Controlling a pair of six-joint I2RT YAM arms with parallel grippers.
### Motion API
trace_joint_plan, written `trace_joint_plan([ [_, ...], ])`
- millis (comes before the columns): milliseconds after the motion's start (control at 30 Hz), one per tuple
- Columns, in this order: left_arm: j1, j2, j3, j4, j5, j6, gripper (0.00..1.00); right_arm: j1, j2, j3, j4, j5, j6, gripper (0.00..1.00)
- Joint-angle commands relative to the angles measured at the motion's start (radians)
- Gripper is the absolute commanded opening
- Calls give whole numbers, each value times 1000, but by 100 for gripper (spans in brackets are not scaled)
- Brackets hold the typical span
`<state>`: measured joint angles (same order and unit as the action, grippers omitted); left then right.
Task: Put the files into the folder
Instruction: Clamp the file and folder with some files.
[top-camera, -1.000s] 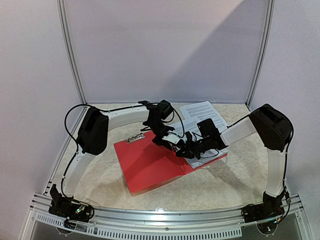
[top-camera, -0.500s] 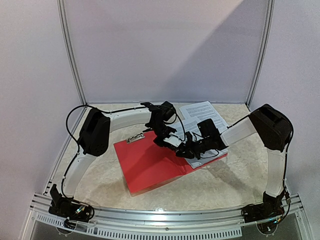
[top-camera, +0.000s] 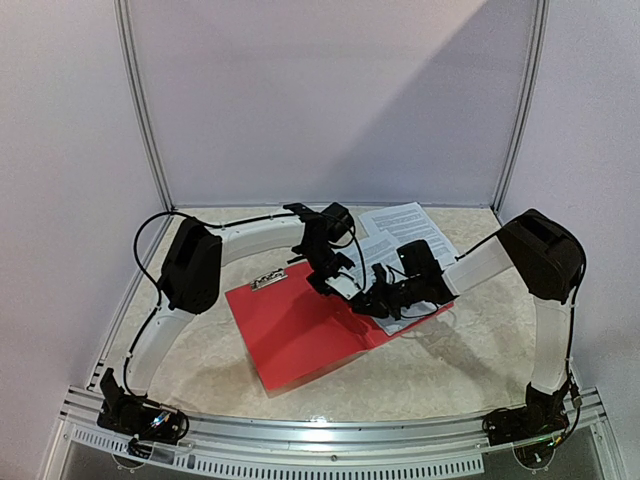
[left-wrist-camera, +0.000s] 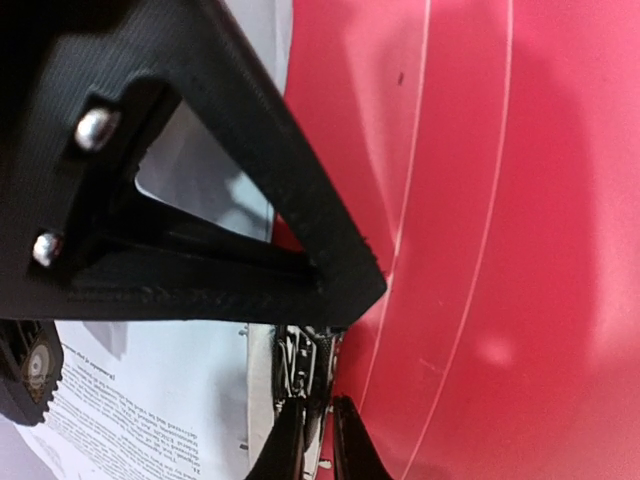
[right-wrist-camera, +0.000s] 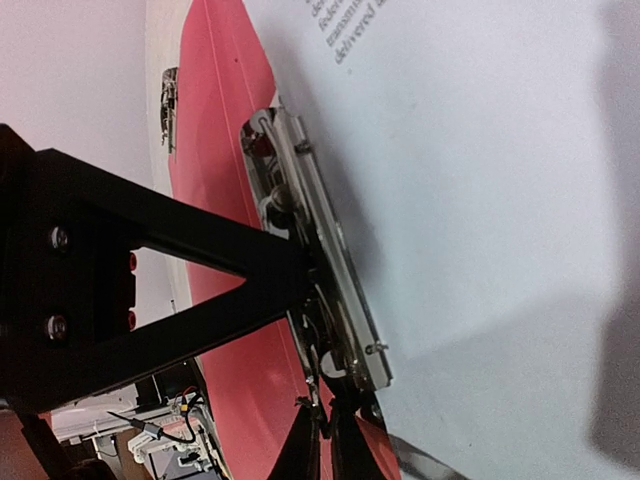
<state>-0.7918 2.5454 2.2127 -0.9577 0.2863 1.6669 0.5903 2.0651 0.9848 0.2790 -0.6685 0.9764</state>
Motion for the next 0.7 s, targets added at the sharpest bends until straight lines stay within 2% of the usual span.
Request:
trace_joint_plan([
  [0, -21, 82, -22, -109, -29, 30, 0, -12, 24, -93, -82, 81, 77, 7],
  [300, -20, 82, -22, -119, -25, 47, 0, 19, -56, -106, 92, -12, 195, 11],
  [500, -18, 81, -21, -122, -23, 44, 0, 26, -137, -154, 155, 3, 278, 10],
  [667, -18, 80, -22, -125, -24, 41, 0, 37, -207, -172, 138, 41, 295, 10],
])
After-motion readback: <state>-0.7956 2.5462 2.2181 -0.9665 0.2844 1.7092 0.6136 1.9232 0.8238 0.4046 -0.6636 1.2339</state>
